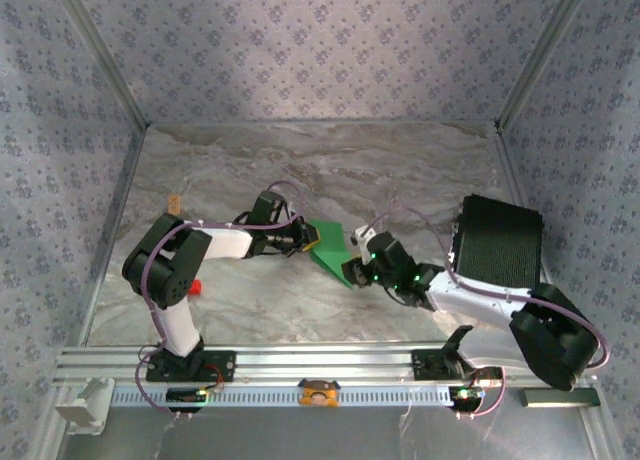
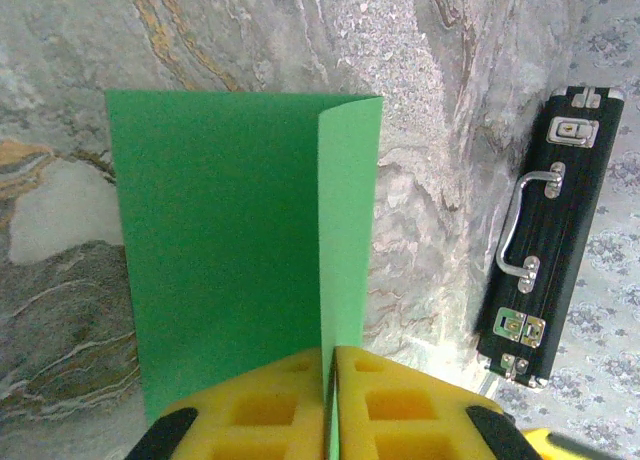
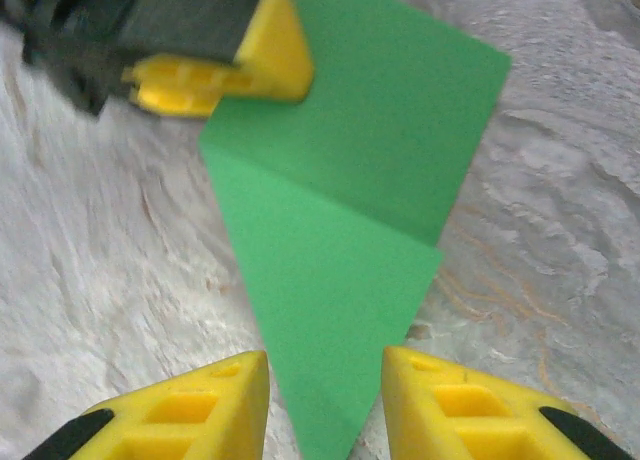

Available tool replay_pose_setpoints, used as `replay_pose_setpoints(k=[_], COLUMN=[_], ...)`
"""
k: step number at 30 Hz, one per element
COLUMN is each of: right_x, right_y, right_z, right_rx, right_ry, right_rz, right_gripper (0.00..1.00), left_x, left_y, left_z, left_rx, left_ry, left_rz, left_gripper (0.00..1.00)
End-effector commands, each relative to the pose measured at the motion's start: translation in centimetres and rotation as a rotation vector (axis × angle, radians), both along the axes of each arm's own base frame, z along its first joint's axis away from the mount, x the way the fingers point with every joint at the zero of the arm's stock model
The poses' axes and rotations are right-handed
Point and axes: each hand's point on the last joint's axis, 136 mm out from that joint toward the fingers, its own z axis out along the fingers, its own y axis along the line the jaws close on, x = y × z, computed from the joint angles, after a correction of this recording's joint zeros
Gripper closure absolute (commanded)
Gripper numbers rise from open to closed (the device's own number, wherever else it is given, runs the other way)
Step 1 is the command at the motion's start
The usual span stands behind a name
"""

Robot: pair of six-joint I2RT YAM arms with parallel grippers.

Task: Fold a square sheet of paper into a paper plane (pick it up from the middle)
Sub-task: Fourth fold the wing at the center of the table.

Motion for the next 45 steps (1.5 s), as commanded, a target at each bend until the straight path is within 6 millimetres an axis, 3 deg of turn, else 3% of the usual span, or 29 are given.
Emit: replay_pose_setpoints(k=[1, 13, 19, 45], right_x=[1.0, 0.9, 1.6, 0.4], right_y=[0.3, 3.0, 2.8, 1.5], right_z=[0.8, -0.8, -1.8, -3.8], right_rx=[-0.14, -0.348, -0.426, -0.439], right_ry=[-0.241, -0.384, -0.385, -0.316], right_rz=[0.04, 0.145, 0.105, 0.107], right_gripper=[0.62, 0.59, 0.6, 0.72], left_x=[0.4, 0.3, 0.3, 0.2], left_y=[-1.1, -1.1, -1.1, -1.2], left_z=[1.5, 1.8, 1.7, 1.5], left_rx=[-0.035, -0.038, -0.036, -0.029], left_ry=[-0.037, -0.041, -0.038, -0.031], left_rz=[-0.023, -0.022, -0.023, -0.025], left_gripper=[0.91, 0.94, 0.94, 0.96])
